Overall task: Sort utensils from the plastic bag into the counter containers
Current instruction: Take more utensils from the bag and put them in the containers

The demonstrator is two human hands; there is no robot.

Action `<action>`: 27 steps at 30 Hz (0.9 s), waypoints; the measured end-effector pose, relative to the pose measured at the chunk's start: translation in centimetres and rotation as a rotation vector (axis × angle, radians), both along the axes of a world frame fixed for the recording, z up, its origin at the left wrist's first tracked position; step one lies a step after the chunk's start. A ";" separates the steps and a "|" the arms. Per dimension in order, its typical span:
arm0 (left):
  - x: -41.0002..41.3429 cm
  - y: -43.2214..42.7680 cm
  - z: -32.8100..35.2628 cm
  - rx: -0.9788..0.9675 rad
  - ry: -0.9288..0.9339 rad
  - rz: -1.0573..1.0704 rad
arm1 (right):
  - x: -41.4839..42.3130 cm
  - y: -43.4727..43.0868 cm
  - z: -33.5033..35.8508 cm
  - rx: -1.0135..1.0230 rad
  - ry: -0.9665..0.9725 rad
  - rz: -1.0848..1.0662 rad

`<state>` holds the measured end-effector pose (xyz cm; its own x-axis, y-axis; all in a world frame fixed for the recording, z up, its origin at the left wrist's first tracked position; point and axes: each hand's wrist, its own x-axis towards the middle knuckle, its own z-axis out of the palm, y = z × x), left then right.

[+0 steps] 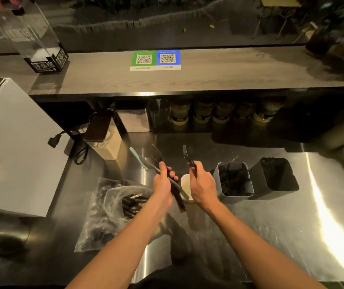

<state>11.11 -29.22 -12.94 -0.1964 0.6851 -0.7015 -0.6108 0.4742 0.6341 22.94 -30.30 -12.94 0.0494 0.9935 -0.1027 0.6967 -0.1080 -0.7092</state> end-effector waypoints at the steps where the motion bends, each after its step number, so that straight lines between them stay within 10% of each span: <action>1: 1.0 0.1 0.2 0.006 0.020 -0.037 | 1.1 0.3 0.3 -0.044 0.098 -0.016; 6: 6.0 0.5 1.0 0.051 0.033 -0.163 | 6.7 1.0 1.7 -0.057 0.451 -0.143; 27: 16.4 2.9 0.7 0.222 0.171 -0.288 | 19.6 1.0 -1.9 0.042 -0.104 0.292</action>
